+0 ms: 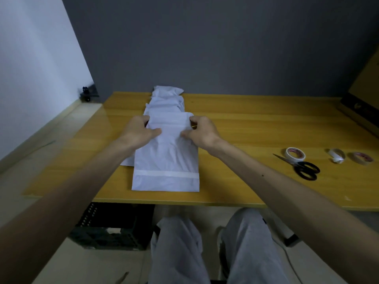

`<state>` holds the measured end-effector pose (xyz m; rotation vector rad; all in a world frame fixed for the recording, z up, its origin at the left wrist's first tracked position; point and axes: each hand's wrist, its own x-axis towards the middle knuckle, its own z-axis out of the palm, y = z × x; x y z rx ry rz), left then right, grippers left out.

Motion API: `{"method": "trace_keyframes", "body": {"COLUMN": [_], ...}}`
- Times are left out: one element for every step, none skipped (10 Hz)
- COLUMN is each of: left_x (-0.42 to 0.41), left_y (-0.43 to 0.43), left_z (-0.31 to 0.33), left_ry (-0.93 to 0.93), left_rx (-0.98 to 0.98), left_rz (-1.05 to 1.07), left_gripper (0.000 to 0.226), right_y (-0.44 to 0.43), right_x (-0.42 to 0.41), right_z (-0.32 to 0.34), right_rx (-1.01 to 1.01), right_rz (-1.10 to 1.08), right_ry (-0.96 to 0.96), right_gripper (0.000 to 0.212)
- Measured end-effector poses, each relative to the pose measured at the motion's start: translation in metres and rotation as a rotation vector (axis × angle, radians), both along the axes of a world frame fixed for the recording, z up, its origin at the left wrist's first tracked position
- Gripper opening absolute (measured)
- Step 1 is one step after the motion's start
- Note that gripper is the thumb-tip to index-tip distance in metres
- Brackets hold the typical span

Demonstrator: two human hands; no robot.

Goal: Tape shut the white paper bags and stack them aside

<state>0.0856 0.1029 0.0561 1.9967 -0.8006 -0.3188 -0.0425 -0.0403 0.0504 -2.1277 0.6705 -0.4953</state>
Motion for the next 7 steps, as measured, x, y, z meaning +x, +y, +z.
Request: {"method": "trace_keyframes", "body": {"left_x": [0.028, 0.052, 0.068, 0.079, 0.086, 0.084, 0.082], "left_y": [0.007, 0.007, 0.002, -0.003, -0.006, -0.003, -0.002], "left_z": [-0.010, -0.025, -0.040, -0.054, -0.066, -0.069, -0.066], "left_ry": [-0.080, -0.090, -0.100, -0.075, -0.086, -0.095, -0.133], "left_rx": [0.030, 0.059, 0.072, 0.074, 0.104, 0.125, 0.178], "left_rz": [-0.006, -0.011, -0.005, 0.011, 0.033, 0.027, 0.044], "left_gripper": [0.017, 0.018, 0.023, 0.027, 0.030, 0.033, 0.042], "right_y": [0.007, 0.010, 0.008, 0.003, -0.002, -0.001, -0.003], "right_x": [0.031, 0.056, 0.077, 0.087, 0.092, 0.091, 0.085], "right_z": [-0.015, -0.028, -0.042, -0.054, -0.062, -0.062, -0.057], "right_rx": [-0.009, -0.038, -0.085, -0.103, -0.122, -0.123, -0.120], "right_rz": [-0.020, -0.024, -0.027, -0.035, -0.031, -0.005, -0.001], "right_ry": [0.002, 0.035, 0.051, 0.074, 0.084, 0.112, 0.134], "right_gripper": [0.024, 0.019, 0.013, 0.013, 0.014, 0.018, 0.017]}}
